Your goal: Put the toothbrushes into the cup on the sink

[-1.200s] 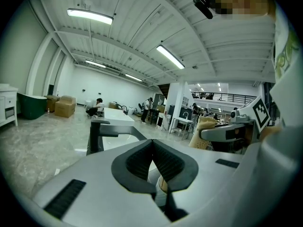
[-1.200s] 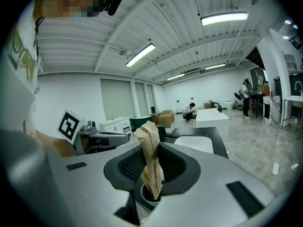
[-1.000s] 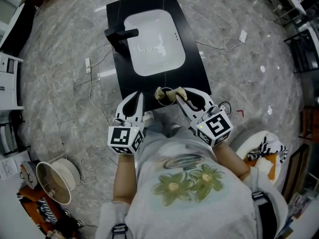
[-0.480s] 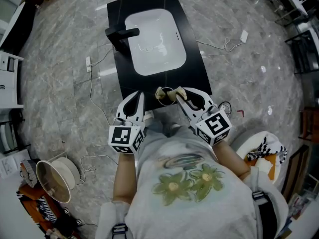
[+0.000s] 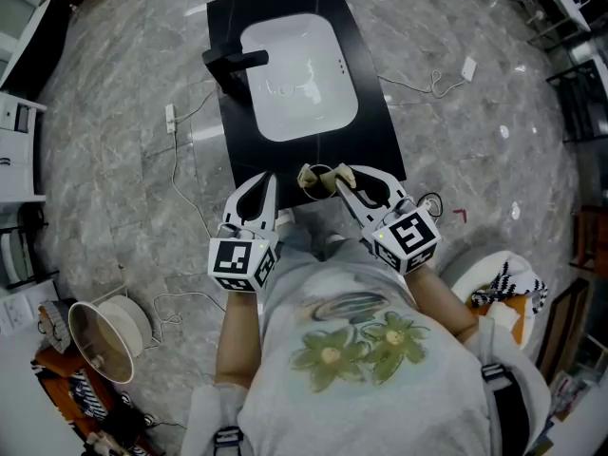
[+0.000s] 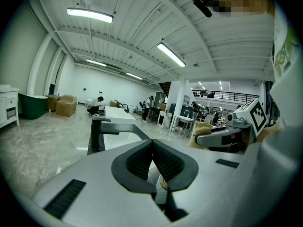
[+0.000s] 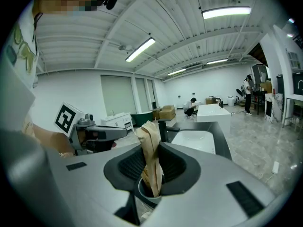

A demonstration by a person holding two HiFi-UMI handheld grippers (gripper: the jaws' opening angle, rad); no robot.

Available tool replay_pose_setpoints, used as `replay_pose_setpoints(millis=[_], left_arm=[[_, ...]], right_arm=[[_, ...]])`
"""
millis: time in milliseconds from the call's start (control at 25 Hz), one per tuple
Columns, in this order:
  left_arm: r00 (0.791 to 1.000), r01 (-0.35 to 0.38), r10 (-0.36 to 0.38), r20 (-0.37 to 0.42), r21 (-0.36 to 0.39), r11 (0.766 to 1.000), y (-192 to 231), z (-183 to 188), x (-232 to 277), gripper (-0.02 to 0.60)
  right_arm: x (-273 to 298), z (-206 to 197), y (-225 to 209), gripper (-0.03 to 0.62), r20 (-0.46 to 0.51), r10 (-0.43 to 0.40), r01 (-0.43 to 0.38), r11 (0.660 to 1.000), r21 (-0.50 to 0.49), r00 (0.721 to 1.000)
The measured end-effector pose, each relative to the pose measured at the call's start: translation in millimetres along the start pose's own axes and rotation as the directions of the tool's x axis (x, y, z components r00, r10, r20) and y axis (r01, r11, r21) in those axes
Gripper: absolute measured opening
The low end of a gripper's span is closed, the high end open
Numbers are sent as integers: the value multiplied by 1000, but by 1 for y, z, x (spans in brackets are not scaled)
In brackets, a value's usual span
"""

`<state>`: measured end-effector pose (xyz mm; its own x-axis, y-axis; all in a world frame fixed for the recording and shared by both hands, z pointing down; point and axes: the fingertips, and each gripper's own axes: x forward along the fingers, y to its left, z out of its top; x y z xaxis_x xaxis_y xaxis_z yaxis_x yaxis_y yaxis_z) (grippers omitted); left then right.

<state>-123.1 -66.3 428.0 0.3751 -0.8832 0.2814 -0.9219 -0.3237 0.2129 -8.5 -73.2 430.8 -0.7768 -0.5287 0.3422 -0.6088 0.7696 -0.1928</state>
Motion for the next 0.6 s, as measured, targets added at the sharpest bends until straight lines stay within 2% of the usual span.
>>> replay_pose_setpoints(millis=[600], left_arm=[[1000,-7,7,-7,-5,1000,-2,-5,-1,18]], right_arm=[[8,-16,-4,90,-30,-1,1,1000,-9,1000]])
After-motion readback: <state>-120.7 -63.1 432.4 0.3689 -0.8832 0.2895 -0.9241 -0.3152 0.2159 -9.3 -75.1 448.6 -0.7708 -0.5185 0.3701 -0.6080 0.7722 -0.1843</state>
